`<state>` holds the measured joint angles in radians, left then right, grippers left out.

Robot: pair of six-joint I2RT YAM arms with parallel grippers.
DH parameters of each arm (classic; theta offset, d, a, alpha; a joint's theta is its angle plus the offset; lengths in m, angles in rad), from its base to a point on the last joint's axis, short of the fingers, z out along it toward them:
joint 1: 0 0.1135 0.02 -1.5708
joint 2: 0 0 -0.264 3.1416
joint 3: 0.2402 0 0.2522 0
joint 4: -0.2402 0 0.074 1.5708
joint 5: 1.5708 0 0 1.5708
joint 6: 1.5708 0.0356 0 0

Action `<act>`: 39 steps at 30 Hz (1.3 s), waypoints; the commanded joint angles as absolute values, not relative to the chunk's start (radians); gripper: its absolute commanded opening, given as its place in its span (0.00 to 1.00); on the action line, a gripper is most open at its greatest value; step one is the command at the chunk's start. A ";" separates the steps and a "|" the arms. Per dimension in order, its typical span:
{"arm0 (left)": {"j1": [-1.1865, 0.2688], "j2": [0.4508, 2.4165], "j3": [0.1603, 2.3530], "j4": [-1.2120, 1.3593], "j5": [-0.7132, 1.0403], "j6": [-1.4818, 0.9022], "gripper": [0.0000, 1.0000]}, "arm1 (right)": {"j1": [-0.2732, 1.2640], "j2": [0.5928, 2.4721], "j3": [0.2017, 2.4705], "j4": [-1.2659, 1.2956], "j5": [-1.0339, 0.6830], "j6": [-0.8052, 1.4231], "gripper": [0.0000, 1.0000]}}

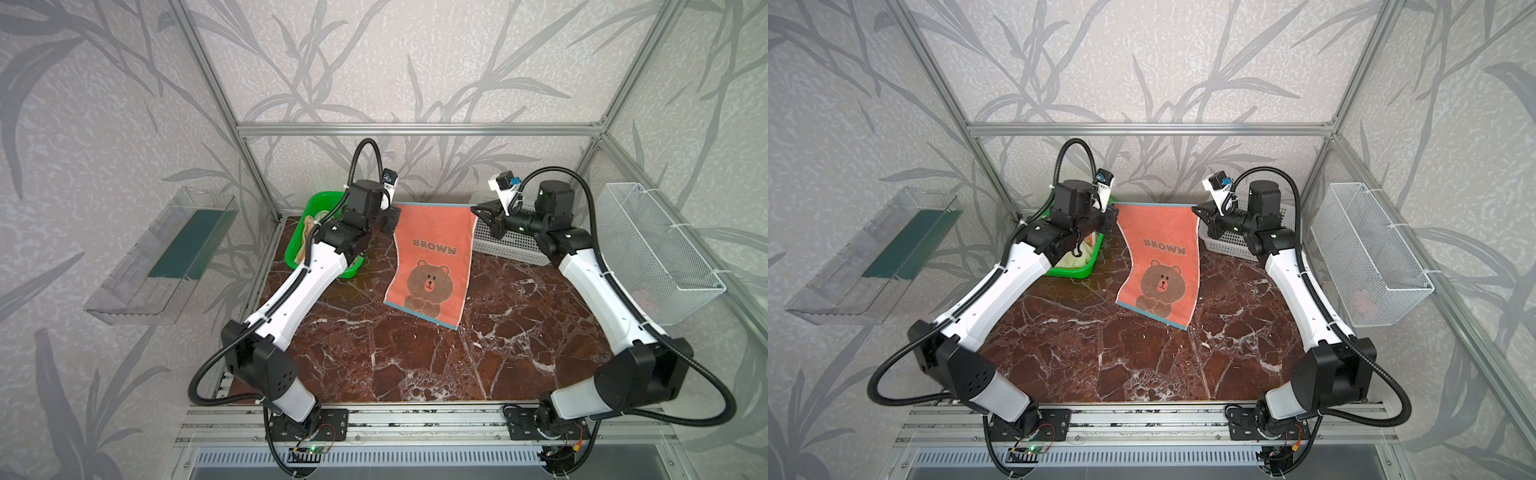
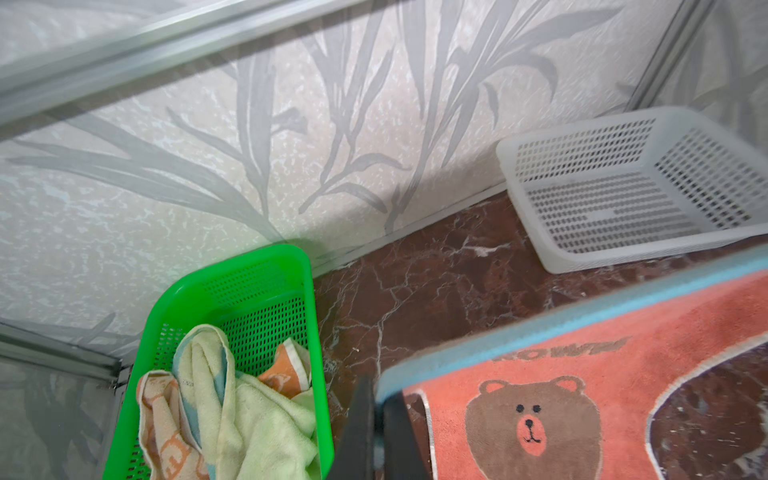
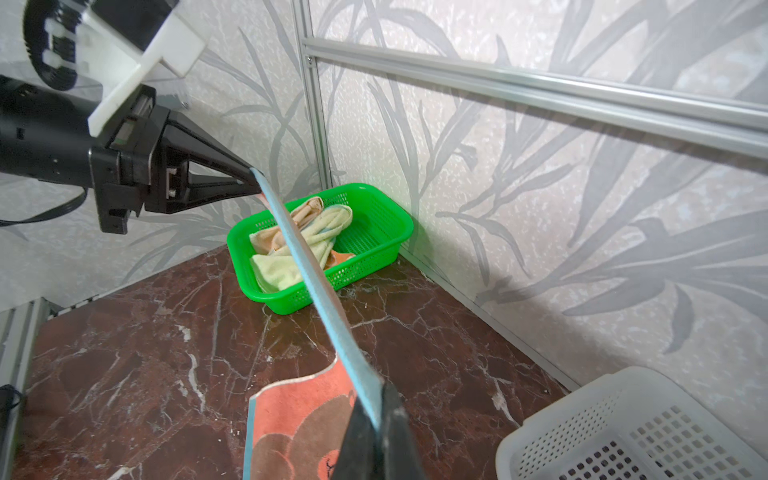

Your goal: Fold and stack the towels

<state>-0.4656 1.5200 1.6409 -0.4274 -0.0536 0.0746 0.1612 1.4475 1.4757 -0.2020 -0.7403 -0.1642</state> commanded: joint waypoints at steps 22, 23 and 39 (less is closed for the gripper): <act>-0.469 0.810 1.322 -0.394 0.306 -0.045 0.00 | 0.258 0.943 1.333 -0.141 -0.931 0.013 0.00; -0.469 0.799 1.320 -0.392 0.312 -0.047 0.00 | 0.258 0.937 1.335 -0.144 -0.926 0.014 0.00; -0.468 0.845 1.313 -0.384 0.224 -0.024 0.00 | 0.256 0.989 1.313 -0.159 -0.820 -0.038 0.00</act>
